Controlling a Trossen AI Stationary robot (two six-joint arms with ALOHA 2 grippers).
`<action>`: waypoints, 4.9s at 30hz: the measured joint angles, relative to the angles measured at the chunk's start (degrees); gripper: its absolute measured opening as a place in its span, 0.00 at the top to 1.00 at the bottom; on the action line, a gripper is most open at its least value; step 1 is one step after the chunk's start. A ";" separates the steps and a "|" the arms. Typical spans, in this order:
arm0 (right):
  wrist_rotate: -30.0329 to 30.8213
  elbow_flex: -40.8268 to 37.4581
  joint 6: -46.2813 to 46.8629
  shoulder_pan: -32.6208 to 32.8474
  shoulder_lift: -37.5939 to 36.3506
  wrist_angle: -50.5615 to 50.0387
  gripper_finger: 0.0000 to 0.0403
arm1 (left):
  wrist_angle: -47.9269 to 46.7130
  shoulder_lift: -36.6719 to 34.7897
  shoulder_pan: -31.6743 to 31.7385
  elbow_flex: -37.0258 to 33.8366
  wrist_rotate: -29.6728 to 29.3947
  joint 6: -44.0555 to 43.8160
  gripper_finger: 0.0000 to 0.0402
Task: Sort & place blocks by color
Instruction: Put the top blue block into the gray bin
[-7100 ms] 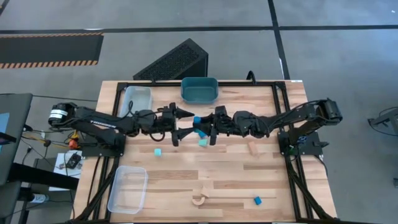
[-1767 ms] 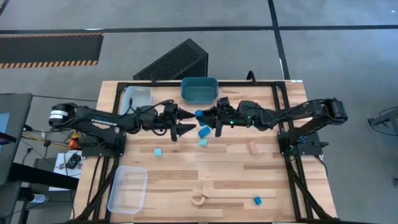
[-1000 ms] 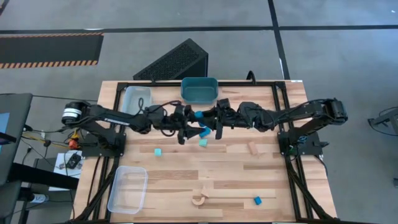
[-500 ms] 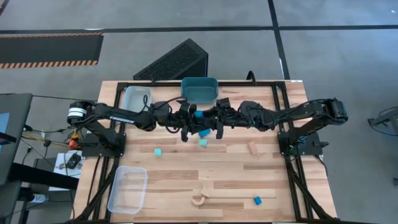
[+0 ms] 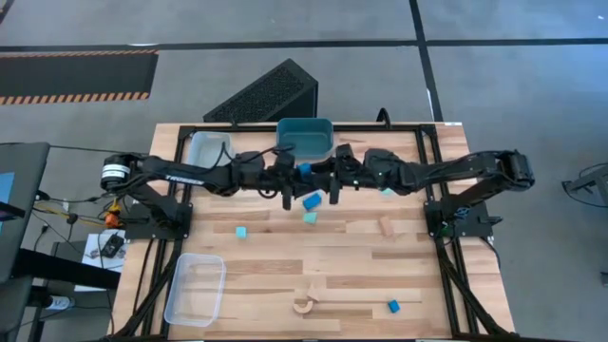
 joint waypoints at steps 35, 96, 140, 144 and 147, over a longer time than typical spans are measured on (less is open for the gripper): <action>33.70 -12.83 26.41 18.21 -19.02 -37.82 0.55 | -78.90 -31.25 35.28 -9.38 -19.42 13.62 0.75; 26.57 -12.87 30.30 22.30 -18.65 -42.45 0.56 | -75.20 -21.33 42.43 -15.95 -21.00 2.36 0.60; 11.38 -21.00 23.83 12.96 -19.83 -44.85 0.55 | -33.42 -27.75 1.87 -11.79 -33.15 -0.39 0.51; 15.13 -21.00 23.56 13.70 -19.76 -46.24 0.55 | -30.21 -25.64 -4.46 -11.79 -36.66 -1.97 0.51; 16.34 -21.00 21.03 14.04 -19.34 -45.62 0.56 | -28.55 -24.63 -8.51 -11.79 -36.75 -3.04 0.51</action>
